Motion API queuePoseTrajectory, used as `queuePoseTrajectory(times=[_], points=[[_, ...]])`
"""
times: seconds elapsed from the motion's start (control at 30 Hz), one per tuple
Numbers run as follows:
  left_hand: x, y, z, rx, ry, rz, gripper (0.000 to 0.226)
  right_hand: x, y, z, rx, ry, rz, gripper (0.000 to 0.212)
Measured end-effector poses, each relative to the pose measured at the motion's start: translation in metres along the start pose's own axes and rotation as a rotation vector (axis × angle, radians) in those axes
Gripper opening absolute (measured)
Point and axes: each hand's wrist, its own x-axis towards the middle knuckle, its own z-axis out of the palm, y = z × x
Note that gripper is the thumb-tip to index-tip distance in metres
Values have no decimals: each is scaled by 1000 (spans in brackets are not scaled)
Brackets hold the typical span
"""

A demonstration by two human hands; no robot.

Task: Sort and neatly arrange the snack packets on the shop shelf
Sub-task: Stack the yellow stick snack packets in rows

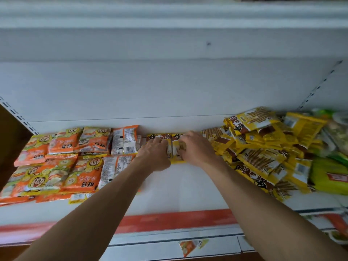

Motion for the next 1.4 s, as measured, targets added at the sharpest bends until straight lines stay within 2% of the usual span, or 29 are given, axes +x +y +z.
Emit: queuePoseTrajectory(times=[0.1, 0.2, 0.33, 0.47, 0.57, 0.67, 0.77, 0.87, 0.93, 1.0, 1.07, 1.17, 1.2, 1.27, 1.33, 1.4], points=[[8, 13, -16, 67, 18, 29, 57, -3, 9, -26, -59, 93, 16, 33], [18, 39, -24, 75, 19, 91, 54, -12, 30, -53, -123, 145, 71, 35], [35, 93, -26, -113, 50, 205, 61, -32, 75, -85, -206, 293, 231, 38], [48, 148, -16, -343, 53, 341, 70, -58, 117, -93, -180, 254, 445, 72], [59, 176, -8, -457, 72, 341, 71, -71, 134, -88, -38, 205, 441, 84], [66, 186, 1, -253, 210, 393, 63, -79, 146, -87, 105, 259, 364, 90], [66, 188, 6, -79, 342, 460, 59, -87, 157, -88, 147, 225, 328, 100], [62, 188, 0, -81, 409, 431, 51, -90, 162, -88, 105, 273, 310, 99], [55, 181, -8, -216, 453, 351, 43, -91, 161, -91, 65, 343, 347, 96], [46, 166, -16, -456, 460, 258, 28, -95, 157, -98, 7, 435, 367, 80], [35, 148, -25, -648, 486, 230, 22, -100, 149, -103, 18, 584, 302, 54], [10, 117, -34, -878, 454, 204, 18, -110, 122, -107, 207, 819, 172, 33], [-1, 107, -35, -979, 422, 190, 13, -113, 111, -105, 291, 872, 149, 31], [-22, 85, -34, -1171, 367, 163, 19, -119, 90, -97, 490, 925, 145, 26], [-44, 63, -30, -1218, 383, 177, 21, -121, 69, -81, 888, 851, 276, 22], [-64, 41, -22, -986, 456, 256, 20, -122, 49, -58, 1330, 698, 462, 21]])
